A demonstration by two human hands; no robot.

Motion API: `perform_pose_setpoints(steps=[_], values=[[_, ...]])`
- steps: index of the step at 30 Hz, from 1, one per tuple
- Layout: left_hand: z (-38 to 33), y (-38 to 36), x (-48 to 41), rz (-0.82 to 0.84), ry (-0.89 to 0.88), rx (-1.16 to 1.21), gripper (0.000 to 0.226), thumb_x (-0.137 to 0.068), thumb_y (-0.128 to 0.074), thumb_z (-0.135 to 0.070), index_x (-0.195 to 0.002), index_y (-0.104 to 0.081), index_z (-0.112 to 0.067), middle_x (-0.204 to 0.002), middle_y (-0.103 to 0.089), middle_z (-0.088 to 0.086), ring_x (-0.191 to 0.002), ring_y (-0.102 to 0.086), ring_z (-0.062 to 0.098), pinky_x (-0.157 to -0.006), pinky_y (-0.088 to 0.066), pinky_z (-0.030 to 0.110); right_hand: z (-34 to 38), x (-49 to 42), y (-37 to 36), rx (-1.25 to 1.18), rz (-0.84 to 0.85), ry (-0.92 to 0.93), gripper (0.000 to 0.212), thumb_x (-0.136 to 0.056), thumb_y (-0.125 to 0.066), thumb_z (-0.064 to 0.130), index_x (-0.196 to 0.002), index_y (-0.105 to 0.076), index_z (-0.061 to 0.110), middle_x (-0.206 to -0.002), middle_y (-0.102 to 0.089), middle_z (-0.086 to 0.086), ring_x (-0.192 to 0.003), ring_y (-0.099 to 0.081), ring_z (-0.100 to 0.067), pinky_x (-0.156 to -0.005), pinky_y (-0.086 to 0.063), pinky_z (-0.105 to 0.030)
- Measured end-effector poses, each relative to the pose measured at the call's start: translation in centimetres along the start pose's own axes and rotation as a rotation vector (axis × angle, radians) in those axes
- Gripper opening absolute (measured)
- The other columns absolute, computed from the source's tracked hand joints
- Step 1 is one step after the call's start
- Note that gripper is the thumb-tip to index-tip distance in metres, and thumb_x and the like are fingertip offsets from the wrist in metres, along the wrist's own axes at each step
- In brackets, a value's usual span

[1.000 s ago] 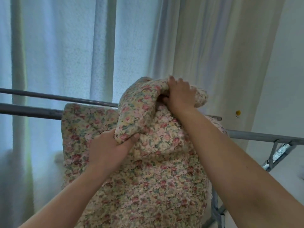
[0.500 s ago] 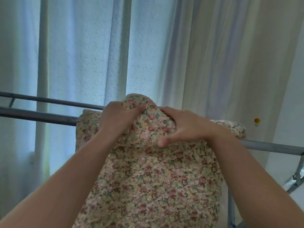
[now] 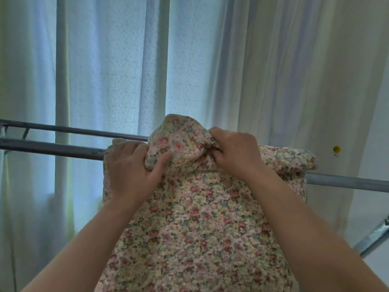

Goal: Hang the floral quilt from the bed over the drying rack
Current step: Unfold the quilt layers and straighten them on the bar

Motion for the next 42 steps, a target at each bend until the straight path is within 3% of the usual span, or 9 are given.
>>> perform_pose_setpoints(steps=[5,10,14,17,21,26,30,37,42], values=[[4.9,-1.0,2.2,-0.001,0.353,0.035,0.088,-0.067,-0.05,-0.074,-0.127,-0.041,-0.009,-0.135,-0.038,0.018,-0.125,-0.032,0.036,-0.099,-0.03,0.054,-0.8,-0.7,0.8,0.01,-0.127,-0.066,0.016,-0.075,-0.063,0.01,-0.089,-0.057,0.007,-0.07,-0.064,-0.01,-0.06,-0.059,-0.031,-0.055,-0.022,-0.028],[8.1,-2.8,3.5,0.064,0.563,0.042,0.095,-0.062,-0.069,-0.06,-0.135,-0.026,-0.017,-0.14,-0.028,0.014,-0.127,-0.031,0.036,-0.095,-0.036,0.056,-2.6,-2.5,0.6,0.045,-0.159,-0.224,0.016,-0.083,-0.057,0.017,-0.095,-0.054,0.007,-0.084,-0.064,-0.012,-0.079,-0.058,-0.033,-0.073,-0.036,-0.041],[9.1,-3.5,3.2,0.086,0.58,0.078,0.096,-0.055,-0.067,-0.069,-0.132,-0.022,-0.033,-0.129,-0.038,0.016,-0.117,-0.042,0.036,-0.092,-0.038,0.052,-3.7,-4.2,-2.5,0.124,0.019,-0.338,0.024,-0.084,-0.052,0.015,-0.108,-0.049,0.011,-0.1,-0.061,-0.009,-0.095,-0.055,-0.031,-0.088,-0.036,-0.049],[9.9,-3.3,3.2,0.068,0.553,0.069,0.095,-0.053,-0.064,-0.074,-0.129,-0.023,-0.034,-0.123,-0.043,0.015,-0.112,-0.046,0.036,-0.092,-0.038,0.052,-3.4,-4.1,-6.1,-0.187,0.177,-0.342,0.026,-0.089,-0.046,0.021,-0.114,-0.052,0.015,-0.104,-0.062,-0.008,-0.096,-0.056,-0.029,-0.081,-0.04,-0.04],[10.6,-2.9,3.4,0.031,0.472,0.012,0.093,-0.052,-0.054,-0.078,-0.126,-0.026,-0.03,-0.118,-0.05,0.014,-0.102,-0.053,0.036,-0.079,-0.045,0.048,-1.3,-1.7,-10.3,-0.419,0.393,-0.29,0.043,-0.09,-0.039,0.053,-0.068,-0.057,0.02,-0.069,-0.059,0.004,-0.066,-0.055,-0.017,-0.056,-0.035,-0.029],[11.1,-3.0,3.9,-0.006,0.451,0.052,0.088,-0.053,-0.061,-0.073,-0.12,-0.026,-0.027,-0.123,-0.053,0.011,-0.099,-0.058,0.037,-0.075,-0.044,0.045,-1.2,0.7,-7.8,-0.142,0.139,-0.161,0.048,-0.092,-0.03,0.055,-0.067,-0.053,0.021,-0.058,-0.05,0.005,-0.057,-0.049,-0.019,-0.046,-0.024,-0.027],[11.3,-3.1,3.4,-0.029,0.479,0.113,0.092,-0.048,-0.059,-0.078,-0.118,-0.026,-0.028,-0.116,-0.058,0.011,-0.096,-0.06,0.036,-0.077,-0.044,0.043,-4.1,5.1,-5.0,0.006,-0.133,-0.275,0.048,-0.092,-0.03,0.04,-0.066,-0.058,0.011,-0.061,-0.061,-0.01,-0.058,-0.056,-0.029,-0.056,-0.03,-0.032],[12.1,-3.4,4.0,-0.072,0.551,0.142,0.093,-0.049,-0.065,-0.074,-0.117,-0.03,-0.022,-0.106,-0.062,0.013,-0.091,-0.061,0.035,-0.073,-0.041,0.039,-7.4,11.7,-4.8,0.155,-0.263,-0.387,0.053,-0.092,-0.031,0.047,-0.118,-0.058,0.008,-0.118,-0.06,-0.016,-0.117,-0.046,-0.031,-0.103,-0.025,-0.05],[13.1,-4.6,5.0,-0.008,0.664,0.162,0.067,-0.057,-0.06,-0.075,-0.09,-0.042,-0.019,-0.083,-0.051,-0.001,-0.073,-0.046,0.022,-0.067,-0.036,0.034,-9.4,15.1,-5.0,0.007,-0.313,-0.651,0.06,-0.088,-0.033,0.049,-0.134,-0.043,0.013,-0.145,-0.034,-0.018,-0.136,-0.02,-0.033,-0.107,-0.007,-0.061]])
Point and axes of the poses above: each hand's wrist, its own x-axis away from the middle knuckle, its own y-axis out of the back of the hand, z = x × y, the point moved 9 cm from there along -x, towards the middle knuckle
